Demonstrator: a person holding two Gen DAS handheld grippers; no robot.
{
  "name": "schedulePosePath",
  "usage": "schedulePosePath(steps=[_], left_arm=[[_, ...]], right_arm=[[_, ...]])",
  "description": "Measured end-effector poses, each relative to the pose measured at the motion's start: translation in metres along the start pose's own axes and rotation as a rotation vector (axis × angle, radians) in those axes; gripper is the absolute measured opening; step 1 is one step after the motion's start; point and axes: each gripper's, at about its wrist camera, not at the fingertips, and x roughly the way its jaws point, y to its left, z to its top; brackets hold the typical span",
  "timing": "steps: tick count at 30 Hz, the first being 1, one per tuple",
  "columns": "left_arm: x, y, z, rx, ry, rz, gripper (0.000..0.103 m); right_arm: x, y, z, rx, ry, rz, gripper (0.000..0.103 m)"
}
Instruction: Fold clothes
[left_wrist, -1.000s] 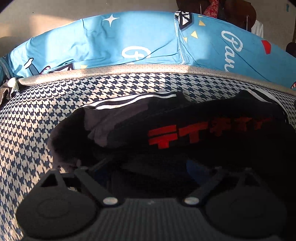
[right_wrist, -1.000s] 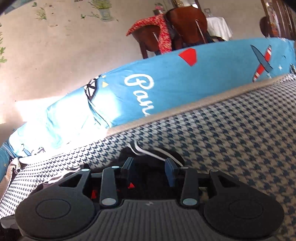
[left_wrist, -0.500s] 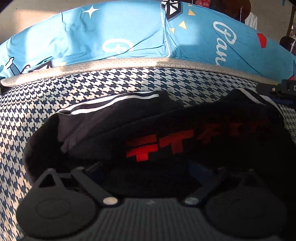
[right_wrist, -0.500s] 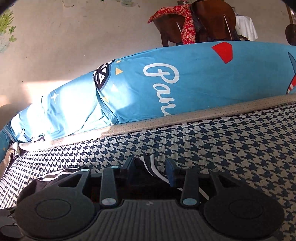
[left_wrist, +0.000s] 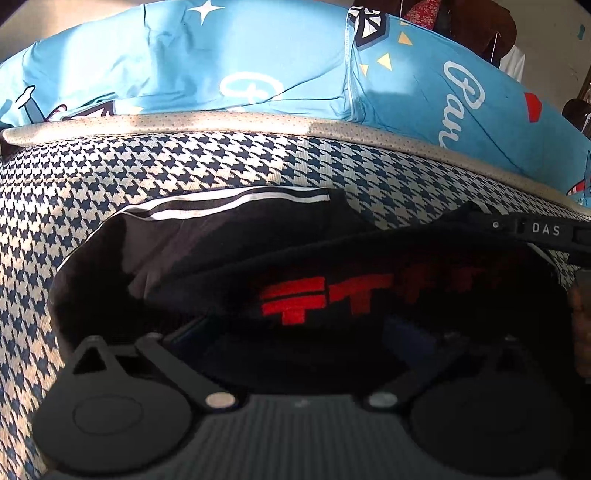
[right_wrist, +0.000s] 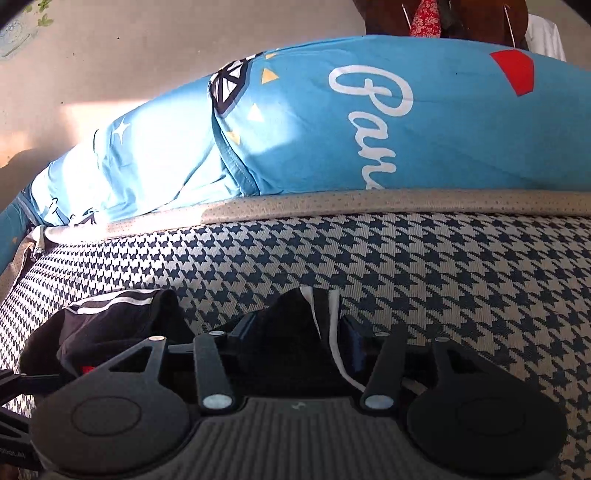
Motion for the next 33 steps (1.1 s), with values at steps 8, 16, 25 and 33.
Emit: schedulePosePath(steps=[8, 16, 25, 33], left_arm=[[0.006, -0.004, -0.007, 0.01, 0.036, -0.005, 0.103], [0.008, -0.004, -0.008, 0.002, 0.049, -0.011, 0.103], [0.007, -0.003, -0.007, 0.002, 0.033, 0.0, 0.103], [0.009, -0.009, -0.011, 0.022, 0.038, 0.001, 0.103]], right_arm=[[0.014, 0.01, -0.01, -0.069, 0.027, -0.012, 0.021], [0.012, 0.016, -0.007, -0.067, -0.052, -0.033, 0.01], [-0.018, 0.024, 0.02, -0.05, -0.289, -0.151, 0.007], [-0.005, 0.013, 0.024, 0.007, -0.316, -0.253, 0.007]])
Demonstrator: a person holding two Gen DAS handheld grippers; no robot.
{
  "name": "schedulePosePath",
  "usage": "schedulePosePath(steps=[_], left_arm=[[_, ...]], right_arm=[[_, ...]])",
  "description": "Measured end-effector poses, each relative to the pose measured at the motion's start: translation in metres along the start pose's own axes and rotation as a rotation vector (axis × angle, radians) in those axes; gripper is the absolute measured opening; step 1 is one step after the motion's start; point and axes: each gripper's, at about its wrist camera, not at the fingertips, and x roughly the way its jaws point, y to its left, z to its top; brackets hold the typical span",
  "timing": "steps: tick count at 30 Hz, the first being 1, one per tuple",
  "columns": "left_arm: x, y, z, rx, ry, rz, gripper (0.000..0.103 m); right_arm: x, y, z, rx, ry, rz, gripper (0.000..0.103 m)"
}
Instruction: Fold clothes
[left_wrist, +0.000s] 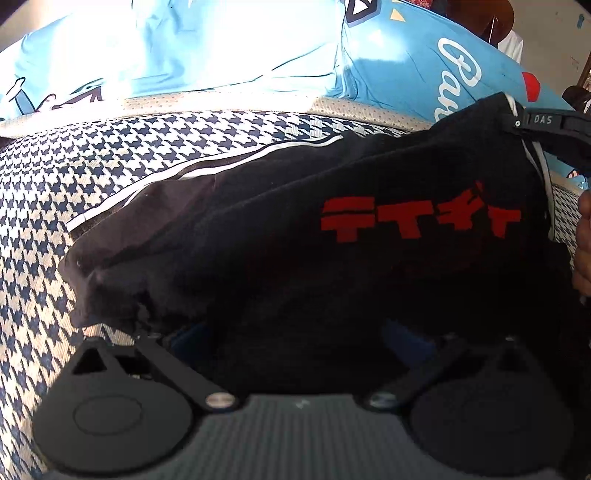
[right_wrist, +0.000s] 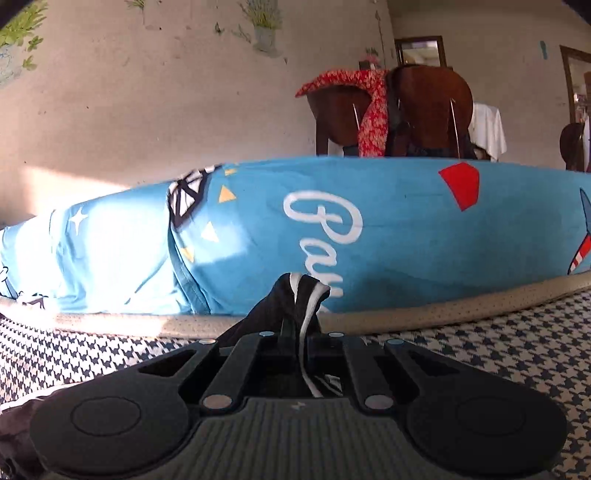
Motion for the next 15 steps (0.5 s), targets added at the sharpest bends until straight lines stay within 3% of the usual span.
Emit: schedulePosePath(steps=[2, 6, 8, 15], left_arm=[[-0.001, 0.0, -0.001, -0.001, 0.001, -0.01, 0.103], [-0.003, -0.001, 0.0, 0.006, -0.005, -0.027, 0.103], [-0.003, -0.001, 0.0, 0.006, -0.004, -0.03, 0.103], [-0.008, 0.002, 0.0, -0.003, -0.017, -0.028, 0.103]], right_arm=[[0.01, -0.006, -0.004, 0.034, 0.061, -0.038, 0.008], [0.007, -0.021, -0.003, 0.135, 0.069, -0.014, 0.017], [-0.001, -0.026, 0.001, 0.155, 0.038, -0.003, 0.027], [-0.021, -0.04, 0.006, 0.168, 0.023, -0.005, 0.027]])
